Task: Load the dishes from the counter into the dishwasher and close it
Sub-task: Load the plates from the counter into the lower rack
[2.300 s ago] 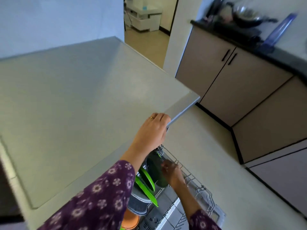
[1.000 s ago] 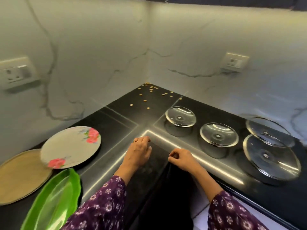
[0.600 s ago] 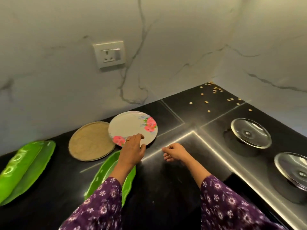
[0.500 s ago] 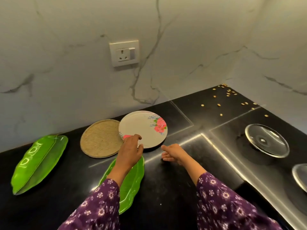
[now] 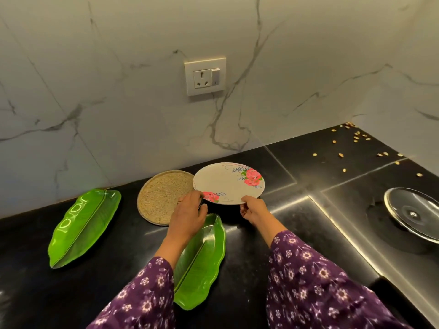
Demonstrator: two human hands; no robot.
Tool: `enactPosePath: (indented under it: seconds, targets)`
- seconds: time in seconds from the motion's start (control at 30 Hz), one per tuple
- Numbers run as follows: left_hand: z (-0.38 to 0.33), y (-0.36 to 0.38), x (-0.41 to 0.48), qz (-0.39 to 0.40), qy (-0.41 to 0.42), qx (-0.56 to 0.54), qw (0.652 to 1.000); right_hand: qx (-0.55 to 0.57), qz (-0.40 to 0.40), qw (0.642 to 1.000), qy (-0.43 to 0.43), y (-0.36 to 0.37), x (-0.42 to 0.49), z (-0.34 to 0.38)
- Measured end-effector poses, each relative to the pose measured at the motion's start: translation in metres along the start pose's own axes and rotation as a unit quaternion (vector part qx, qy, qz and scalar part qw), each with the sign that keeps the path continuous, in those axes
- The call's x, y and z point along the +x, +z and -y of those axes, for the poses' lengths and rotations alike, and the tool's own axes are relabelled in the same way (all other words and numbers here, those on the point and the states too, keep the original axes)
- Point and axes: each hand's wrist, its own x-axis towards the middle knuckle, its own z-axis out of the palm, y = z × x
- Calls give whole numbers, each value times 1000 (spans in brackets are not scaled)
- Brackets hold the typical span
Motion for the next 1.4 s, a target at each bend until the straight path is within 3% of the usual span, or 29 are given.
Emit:
enactPosePath:
  seconds: [0.2,0.43,0.63,1.03,1.23,1.4]
  targets:
    - [-47,16,10,10,42,-35,998,22,-39,997,-70,-74,-29,18]
    - [-169,78,-4,108,162,-98,976,-37,-214,947,-238,-247,-104,21]
    - [-284,147,-61,196,298,-141,923,-16,-383,888,-255,-403,-202,-18]
    - [-499,230,-310,368,525,-208,739,66,-655,729,-189,-608,-450,-197]
    - [-562,254,-456,424,612,-201,636,114,-756,634,-115,-660,-565,-307]
    - [-597,258,-576,464,661,-187,558,109,-806,581,-40,-686,-641,-398]
